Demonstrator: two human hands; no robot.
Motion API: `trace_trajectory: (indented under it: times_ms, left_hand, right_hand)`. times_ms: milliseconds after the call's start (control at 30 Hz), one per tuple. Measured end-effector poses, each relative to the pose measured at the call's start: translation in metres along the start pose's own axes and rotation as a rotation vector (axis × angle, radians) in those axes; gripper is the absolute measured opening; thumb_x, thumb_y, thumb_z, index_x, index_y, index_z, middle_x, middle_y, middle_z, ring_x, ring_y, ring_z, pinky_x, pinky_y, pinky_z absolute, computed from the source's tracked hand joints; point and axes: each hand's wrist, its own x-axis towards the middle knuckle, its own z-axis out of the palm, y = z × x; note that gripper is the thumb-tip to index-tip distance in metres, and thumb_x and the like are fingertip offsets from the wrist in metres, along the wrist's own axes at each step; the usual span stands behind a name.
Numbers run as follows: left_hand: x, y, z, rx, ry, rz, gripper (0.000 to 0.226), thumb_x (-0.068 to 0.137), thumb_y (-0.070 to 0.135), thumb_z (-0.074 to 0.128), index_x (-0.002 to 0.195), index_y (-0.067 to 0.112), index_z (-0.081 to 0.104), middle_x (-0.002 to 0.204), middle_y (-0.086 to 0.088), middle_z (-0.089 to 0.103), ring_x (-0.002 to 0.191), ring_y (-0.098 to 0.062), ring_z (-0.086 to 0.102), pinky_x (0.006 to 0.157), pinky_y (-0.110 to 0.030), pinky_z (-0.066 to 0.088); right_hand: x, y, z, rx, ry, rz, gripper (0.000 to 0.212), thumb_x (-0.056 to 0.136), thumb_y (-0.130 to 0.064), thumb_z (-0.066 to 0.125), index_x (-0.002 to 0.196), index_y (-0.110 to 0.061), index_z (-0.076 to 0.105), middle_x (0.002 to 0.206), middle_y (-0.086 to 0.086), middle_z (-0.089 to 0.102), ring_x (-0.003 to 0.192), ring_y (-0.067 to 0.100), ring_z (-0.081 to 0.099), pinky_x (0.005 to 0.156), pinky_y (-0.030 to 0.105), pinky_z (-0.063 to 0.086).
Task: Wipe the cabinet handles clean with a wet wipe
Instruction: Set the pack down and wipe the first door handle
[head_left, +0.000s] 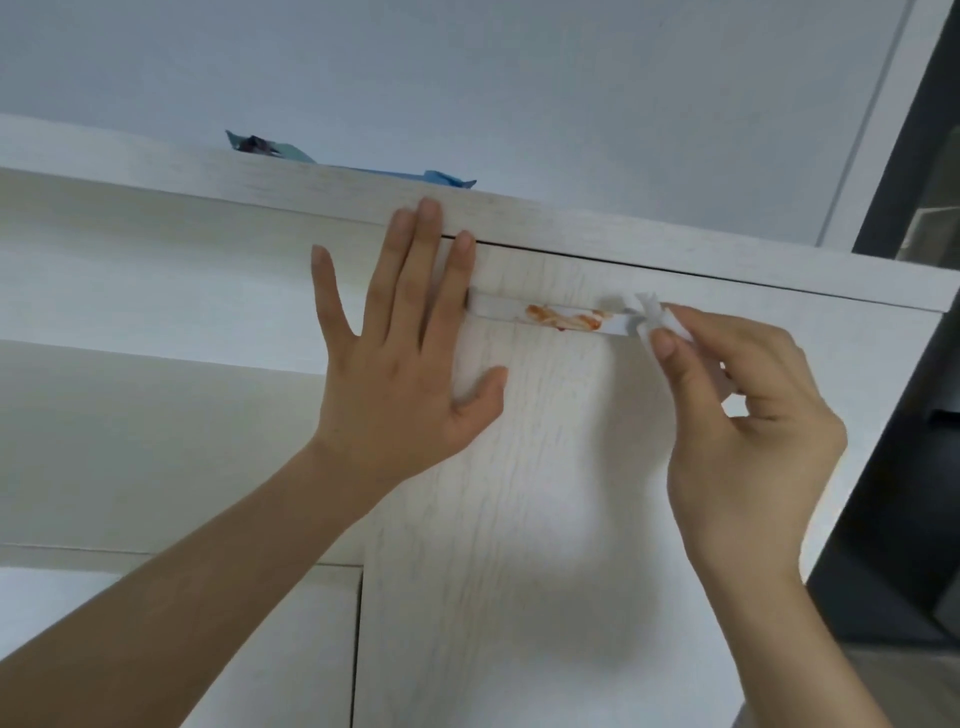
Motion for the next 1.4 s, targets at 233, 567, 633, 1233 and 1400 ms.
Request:
trace_trajectory:
  times_ms: [233, 567, 633, 1233, 1400]
  left_hand:
    - [-0.002, 0.000, 0.004, -0.015, 0.015, -0.008, 0.077, 0.088, 0.050, 0.042, 0.145, 0.000, 0.028, 0.151, -0.024, 0.023, 0.142, -0.034, 0.021, 0.107, -0.067, 0.007]
    - [-0.004, 0.000, 0.006, -0.035, 0.034, -0.009, 0.077, 0.088, 0.050, 0.042, 0.145, 0.000, 0.026, 0.152, -0.020, 0.018, 0.142, -0.033, 0.019, 0.108, -0.067, 0.008]
    - [-0.004, 0.000, 0.006, -0.034, 0.035, -0.009, 0.077, 0.088, 0.050, 0.042, 0.145, 0.000, 0.026, 0.152, -0.019, 0.018, 0.142, -0.033, 0.020, 0.108, -0.067, 0.008]
    - [-0.004, 0.001, 0.007, -0.046, 0.038, -0.018, 0.077, 0.088, 0.050, 0.043, 0.145, 0.002, 0.027, 0.152, -0.018, 0.021, 0.142, -0.030, 0.021, 0.108, -0.067, 0.008]
    - [-0.004, 0.000, 0.006, -0.043, 0.025, -0.017, 0.077, 0.088, 0.050, 0.043, 0.146, 0.002, 0.027, 0.152, -0.018, 0.023, 0.142, -0.030, 0.020, 0.108, -0.067, 0.008]
  right_hand:
    - [0.006, 0.006, 0.011, -0.053, -0.029, -0.095, 0.020, 0.088, -0.011, 0.063, 0.103, -0.024, 0.066, 0.094, -0.016, 0.059, 0.092, 0.013, 0.053, 0.081, 0.013, 0.042]
    - [0.016, 0.003, 0.010, -0.168, -0.088, -0.199, 0.015, 0.089, -0.026, 0.060, 0.099, -0.036, 0.063, 0.088, -0.017, 0.061, 0.091, 0.007, 0.050, 0.079, 0.038, 0.046]
    - [0.017, 0.000, 0.010, -0.211, -0.126, -0.239, 0.014, 0.089, -0.028, 0.058, 0.099, -0.037, 0.061, 0.088, -0.018, 0.060, 0.090, 0.006, 0.050, 0.078, 0.033, 0.045]
    - [0.001, 0.001, 0.024, -0.069, 0.077, -0.043, 0.019, 0.087, -0.012, 0.064, 0.106, -0.016, 0.068, 0.084, -0.012, 0.049, 0.077, -0.003, 0.051, 0.070, 0.006, 0.040]
    - [-0.002, -0.008, 0.020, -0.063, 0.121, -0.018, 0.017, 0.087, -0.014, 0.064, 0.103, -0.019, 0.069, 0.087, -0.016, 0.048, 0.074, -0.004, 0.049, 0.068, 0.004, 0.037]
